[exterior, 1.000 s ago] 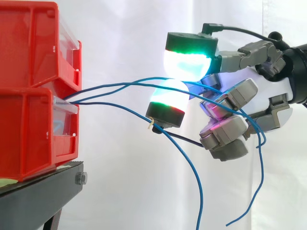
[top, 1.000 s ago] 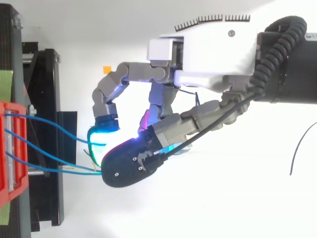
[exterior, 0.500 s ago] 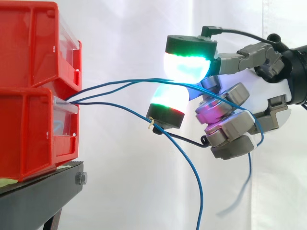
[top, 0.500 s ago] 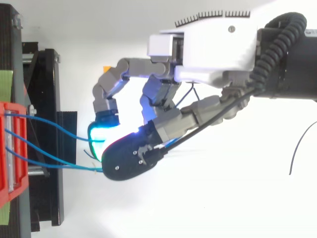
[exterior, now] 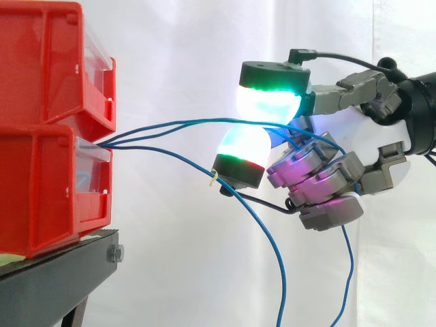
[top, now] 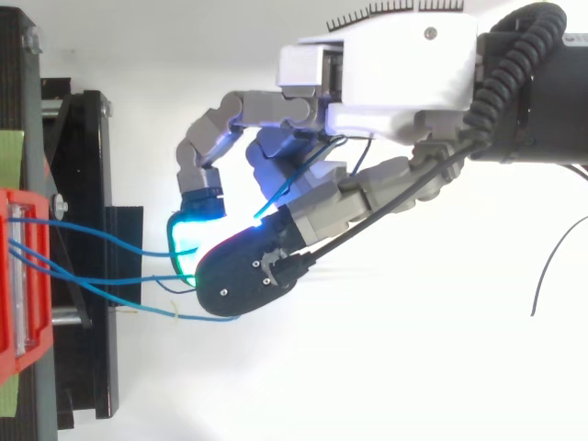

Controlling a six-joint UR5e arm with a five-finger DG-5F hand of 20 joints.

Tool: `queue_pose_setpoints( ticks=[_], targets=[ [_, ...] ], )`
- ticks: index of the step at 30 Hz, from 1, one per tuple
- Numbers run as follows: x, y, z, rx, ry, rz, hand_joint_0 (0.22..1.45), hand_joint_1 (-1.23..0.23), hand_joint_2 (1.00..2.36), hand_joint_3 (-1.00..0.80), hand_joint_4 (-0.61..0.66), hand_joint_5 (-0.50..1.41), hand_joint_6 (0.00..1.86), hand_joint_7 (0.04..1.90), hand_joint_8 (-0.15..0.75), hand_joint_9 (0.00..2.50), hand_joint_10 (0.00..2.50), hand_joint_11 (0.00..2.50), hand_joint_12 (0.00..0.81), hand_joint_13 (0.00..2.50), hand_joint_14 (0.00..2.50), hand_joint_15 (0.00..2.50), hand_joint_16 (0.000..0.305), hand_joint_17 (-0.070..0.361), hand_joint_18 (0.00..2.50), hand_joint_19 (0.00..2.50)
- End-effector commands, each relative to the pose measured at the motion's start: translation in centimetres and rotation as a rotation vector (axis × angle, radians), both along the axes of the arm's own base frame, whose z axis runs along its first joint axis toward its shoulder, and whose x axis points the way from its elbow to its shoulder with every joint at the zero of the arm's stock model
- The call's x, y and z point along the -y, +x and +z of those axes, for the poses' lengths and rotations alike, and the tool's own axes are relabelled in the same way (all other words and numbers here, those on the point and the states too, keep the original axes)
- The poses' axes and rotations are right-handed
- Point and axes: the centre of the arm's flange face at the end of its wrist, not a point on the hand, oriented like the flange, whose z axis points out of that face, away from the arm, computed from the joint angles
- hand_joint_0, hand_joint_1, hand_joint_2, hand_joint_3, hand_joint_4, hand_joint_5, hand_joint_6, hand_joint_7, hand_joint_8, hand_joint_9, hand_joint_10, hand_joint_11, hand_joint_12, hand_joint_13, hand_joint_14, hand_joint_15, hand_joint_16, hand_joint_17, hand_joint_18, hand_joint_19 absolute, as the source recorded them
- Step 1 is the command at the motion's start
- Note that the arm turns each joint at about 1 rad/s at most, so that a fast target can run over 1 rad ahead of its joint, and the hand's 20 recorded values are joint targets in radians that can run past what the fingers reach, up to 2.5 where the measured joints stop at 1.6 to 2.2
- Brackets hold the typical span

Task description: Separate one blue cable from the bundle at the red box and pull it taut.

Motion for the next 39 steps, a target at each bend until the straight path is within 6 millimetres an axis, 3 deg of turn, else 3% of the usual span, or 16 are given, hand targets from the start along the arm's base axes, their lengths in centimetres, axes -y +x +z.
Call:
queue_pose_setpoints(
  ticks=[1,3,5,15,19,22,27,33,39],
  targets=[
    [-0.1,0.2,0.1,0.023,0.001,0.001,0.70,-0.70,1.01,-0.29,-0.01,-0.21,0.88,0.99,0.324,0.56,1.84,1.58,0.331,0.80,1.53,1.59,0.037,0.084,1.05,1.50],
    [-0.2,0.3,0.0,0.023,-0.002,0.001,0.70,-0.71,1.01,-0.30,-0.01,-0.21,0.88,0.98,0.326,0.56,1.85,1.57,0.331,0.79,1.60,1.58,0.036,0.082,1.07,1.53],
    [-0.2,0.3,-0.1,0.022,-0.004,0.001,0.70,-0.71,1.01,-0.29,-0.01,-0.21,0.88,0.98,0.327,0.56,1.89,1.58,0.344,0.75,1.85,1.56,0.035,0.080,1.12,1.69],
    [-0.5,0.3,-0.1,0.021,-0.007,0.006,0.70,-0.71,1.01,-0.29,-0.01,-0.21,0.88,0.97,0.329,0.53,1.93,1.55,0.345,0.71,2.05,1.54,0.036,0.080,1.21,1.90],
    [-0.4,0.2,0.0,0.021,-0.005,0.007,0.70,-0.70,1.01,-0.30,-0.01,-0.21,0.88,0.98,0.328,0.52,1.95,1.54,0.342,0.67,2.37,1.48,0.036,0.082,1.28,1.98],
    [-0.2,0.2,-0.1,0.020,-0.006,0.006,0.70,-0.70,1.01,-0.30,-0.01,-0.21,0.88,0.98,0.330,0.52,1.97,1.54,0.348,0.66,2.47,1.50,0.037,0.082,1.29,1.98],
    [-0.3,0.2,-0.2,0.018,-0.006,0.008,0.70,-0.71,1.02,-0.27,-0.01,-0.21,0.88,0.98,0.329,0.52,1.98,1.56,0.348,0.65,2.47,1.54,0.038,0.085,1.29,1.96],
    [-0.5,0.3,-1.6,0.038,0.000,0.010,0.69,-0.79,1.02,-0.29,-0.01,-0.21,0.88,0.98,0.321,0.52,1.91,1.59,0.350,0.65,2.34,1.58,0.039,0.088,1.25,1.93],
    [-0.6,0.6,-1.3,0.066,-0.006,0.013,0.61,-0.83,1.00,-0.50,0.08,-0.22,0.87,0.98,0.322,0.55,1.84,1.59,0.350,0.69,2.15,1.58,0.040,0.090,1.20,1.90]
  ],
)
